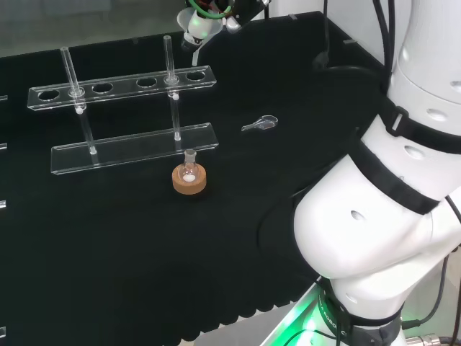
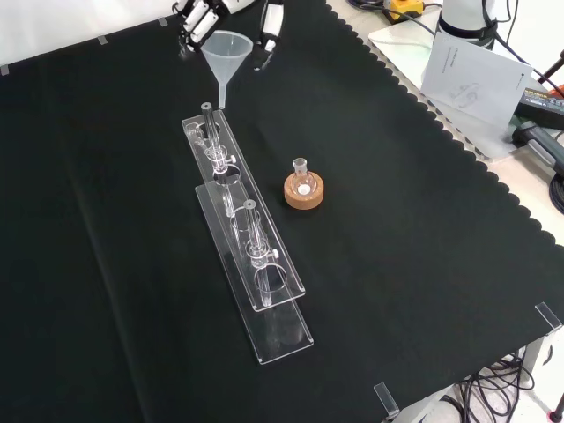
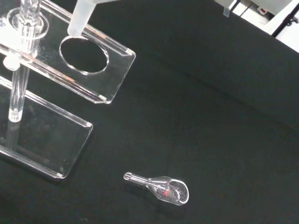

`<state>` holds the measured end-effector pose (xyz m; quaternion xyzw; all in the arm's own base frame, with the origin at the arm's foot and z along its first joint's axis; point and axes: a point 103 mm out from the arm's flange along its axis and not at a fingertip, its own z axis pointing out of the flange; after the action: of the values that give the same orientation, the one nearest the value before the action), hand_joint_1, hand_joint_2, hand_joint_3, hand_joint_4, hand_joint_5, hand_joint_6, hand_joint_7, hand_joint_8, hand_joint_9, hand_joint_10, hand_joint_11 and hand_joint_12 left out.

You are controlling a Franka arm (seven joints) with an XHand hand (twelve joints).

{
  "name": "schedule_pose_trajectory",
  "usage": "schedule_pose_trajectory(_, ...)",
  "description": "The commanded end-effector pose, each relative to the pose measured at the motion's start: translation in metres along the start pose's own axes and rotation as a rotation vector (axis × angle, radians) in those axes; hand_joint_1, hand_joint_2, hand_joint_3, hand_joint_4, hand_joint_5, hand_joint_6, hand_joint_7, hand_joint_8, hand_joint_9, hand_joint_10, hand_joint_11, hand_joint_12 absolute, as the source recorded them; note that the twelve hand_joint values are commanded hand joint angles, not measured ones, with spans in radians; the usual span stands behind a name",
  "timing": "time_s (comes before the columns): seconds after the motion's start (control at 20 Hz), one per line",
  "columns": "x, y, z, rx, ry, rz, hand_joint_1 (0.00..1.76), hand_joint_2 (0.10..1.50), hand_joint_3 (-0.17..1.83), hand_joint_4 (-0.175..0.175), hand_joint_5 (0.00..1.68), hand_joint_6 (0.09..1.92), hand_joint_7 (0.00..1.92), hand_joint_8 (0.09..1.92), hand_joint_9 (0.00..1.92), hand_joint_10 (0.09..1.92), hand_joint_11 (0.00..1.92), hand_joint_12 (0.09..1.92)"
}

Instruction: Put the funnel back on the funnel stand.

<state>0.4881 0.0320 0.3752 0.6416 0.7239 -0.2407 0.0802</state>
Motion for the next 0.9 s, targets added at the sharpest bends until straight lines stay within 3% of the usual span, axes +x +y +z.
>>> schedule_pose_trajectory(0.05,-0.003,0.03,0.014,0.025,-0.017,-0.01,0.67,0.87,0.4,-0.028,0.62,0.41,0.81,0.67,1.27,0.44,0.7,1.16)
schedule_pose_trajectory(0.9,0.003,0.047,0.029,0.063,-0.016,-0.002,0.68,0.87,0.41,-0.028,0.62,0.43,0.81,0.67,1.26,0.45,0.71,1.16)
